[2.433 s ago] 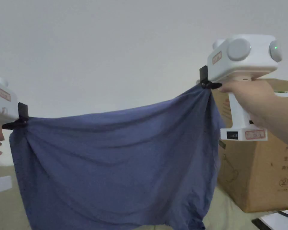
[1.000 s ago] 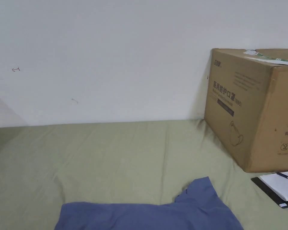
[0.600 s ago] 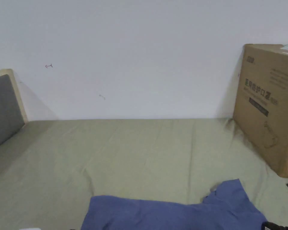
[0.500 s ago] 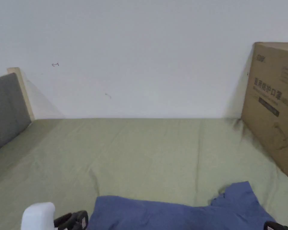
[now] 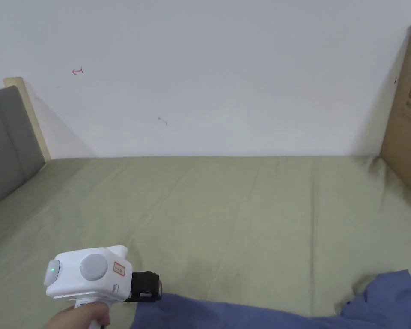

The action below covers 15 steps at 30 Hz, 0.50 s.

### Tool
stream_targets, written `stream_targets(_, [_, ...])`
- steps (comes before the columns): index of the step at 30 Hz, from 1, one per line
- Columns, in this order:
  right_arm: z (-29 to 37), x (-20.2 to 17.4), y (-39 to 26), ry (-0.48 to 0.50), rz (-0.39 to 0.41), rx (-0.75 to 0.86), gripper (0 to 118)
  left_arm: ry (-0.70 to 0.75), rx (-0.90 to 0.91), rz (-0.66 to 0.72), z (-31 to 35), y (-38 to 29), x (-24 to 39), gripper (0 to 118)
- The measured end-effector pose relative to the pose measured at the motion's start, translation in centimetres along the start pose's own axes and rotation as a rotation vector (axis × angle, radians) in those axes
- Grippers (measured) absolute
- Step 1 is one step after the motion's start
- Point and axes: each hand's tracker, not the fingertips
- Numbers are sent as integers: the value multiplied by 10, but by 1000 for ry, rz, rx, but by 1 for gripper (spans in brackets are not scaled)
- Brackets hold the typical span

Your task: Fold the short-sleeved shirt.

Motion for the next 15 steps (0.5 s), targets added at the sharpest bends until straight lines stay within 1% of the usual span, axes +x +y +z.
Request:
stream_targets(1, [-5, 2, -1, -1, -2, -8, 0, 6, -17, -14, -11, 1, 0, 117])
stream_targets(4, [-19, 7, -6, 6, -24, -44, 0, 114, -58, -71, -41, 2, 3, 117])
stream_targets(6, [-27, 8, -9, 1, -34, -62, 0, 126, -96, -107, -49, -2, 11, 117])
stream_targets(7, [-29, 9, -10, 1, -37, -67, 0, 146, -78, -133, -46, -4, 14, 117])
stream_targets(8, [-29, 12, -12, 8, -46, -70, 0, 149, -71, -144, -43, -4, 16, 114])
stream_targets(9, [-29, 13, -14, 25, -63, -71, 0, 153, -63, -148, -38, -6, 22, 107])
stream_targets(11, [-29, 13, -16, 28, -81, -76, 0, 152, -28, -179, -27, -11, 31, 77])
stream_targets(12, [-28, 12, -16, 26, -85, -78, 0, 147, -14, -196, -23, -14, 36, 57])
stream_targets(13, [-26, 12, -17, 25, -90, -78, 0, 134, -4, -222, -17, -17, 46, 29])
stream_targets(14, [-25, 12, -17, 29, -98, -77, 0, 109, -3, -248, -14, -20, 51, 6])
stream_targets(15, [-22, 14, -17, 35, -110, -71, 0, 113, -1, -278, -13, -22, 55, 2])
